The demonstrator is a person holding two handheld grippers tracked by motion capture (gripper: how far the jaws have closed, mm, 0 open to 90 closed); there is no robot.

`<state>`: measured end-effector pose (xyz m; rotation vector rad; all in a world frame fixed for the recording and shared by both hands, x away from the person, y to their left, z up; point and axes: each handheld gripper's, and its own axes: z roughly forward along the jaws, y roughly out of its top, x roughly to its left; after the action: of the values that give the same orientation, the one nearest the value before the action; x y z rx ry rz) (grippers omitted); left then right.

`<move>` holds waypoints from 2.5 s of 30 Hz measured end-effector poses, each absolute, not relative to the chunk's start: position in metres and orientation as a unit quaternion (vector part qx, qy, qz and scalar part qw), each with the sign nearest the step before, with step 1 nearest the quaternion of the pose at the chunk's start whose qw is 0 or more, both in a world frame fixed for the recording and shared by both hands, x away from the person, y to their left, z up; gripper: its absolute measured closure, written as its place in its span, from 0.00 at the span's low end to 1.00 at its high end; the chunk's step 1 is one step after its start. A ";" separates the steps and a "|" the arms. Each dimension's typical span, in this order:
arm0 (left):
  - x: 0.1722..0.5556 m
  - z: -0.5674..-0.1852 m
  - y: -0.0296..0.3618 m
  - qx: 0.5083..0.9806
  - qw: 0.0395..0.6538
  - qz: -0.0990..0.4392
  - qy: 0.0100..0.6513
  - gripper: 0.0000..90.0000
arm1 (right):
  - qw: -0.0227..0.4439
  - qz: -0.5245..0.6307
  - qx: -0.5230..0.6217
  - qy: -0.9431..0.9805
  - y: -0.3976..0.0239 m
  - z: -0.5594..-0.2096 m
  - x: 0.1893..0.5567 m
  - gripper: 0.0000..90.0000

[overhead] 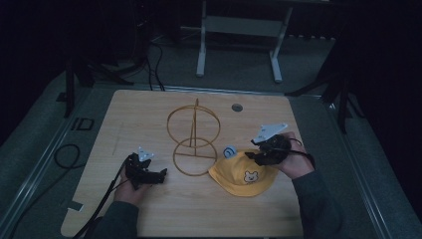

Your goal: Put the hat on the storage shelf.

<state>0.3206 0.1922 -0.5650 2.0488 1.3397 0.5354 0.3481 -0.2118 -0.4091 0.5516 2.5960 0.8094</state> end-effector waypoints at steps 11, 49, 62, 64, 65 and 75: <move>0.321 -0.565 0.192 0.776 0.313 0.203 0.508 0.02 | 0.156 0.226 0.164 0.947 -0.200 -0.408 0.358 0.50; 0.321 -0.565 0.192 0.776 0.313 0.204 0.508 0.02 | 0.086 0.098 0.088 0.988 -0.179 -0.426 0.380 0.70; 0.321 -0.565 0.192 0.777 0.313 0.203 0.508 0.02 | 0.098 0.086 0.070 0.989 -0.182 -0.418 0.368 0.86; 0.321 -0.565 0.192 0.777 0.313 0.203 0.508 0.02 | 0.100 0.089 0.072 0.988 -0.182 -0.415 0.367 0.86; 0.321 -0.565 0.192 0.776 0.313 0.203 0.508 0.02 | 0.103 0.091 0.073 0.988 -0.182 -0.414 0.366 0.86; 0.321 -0.565 0.192 0.777 0.312 0.203 0.508 0.02 | 0.126 0.128 0.090 0.980 -0.192 -0.397 0.365 0.88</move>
<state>0.3206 0.1923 -0.5650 2.0494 1.3390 0.5362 0.3653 -0.1924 -0.3966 0.2611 2.8535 0.3730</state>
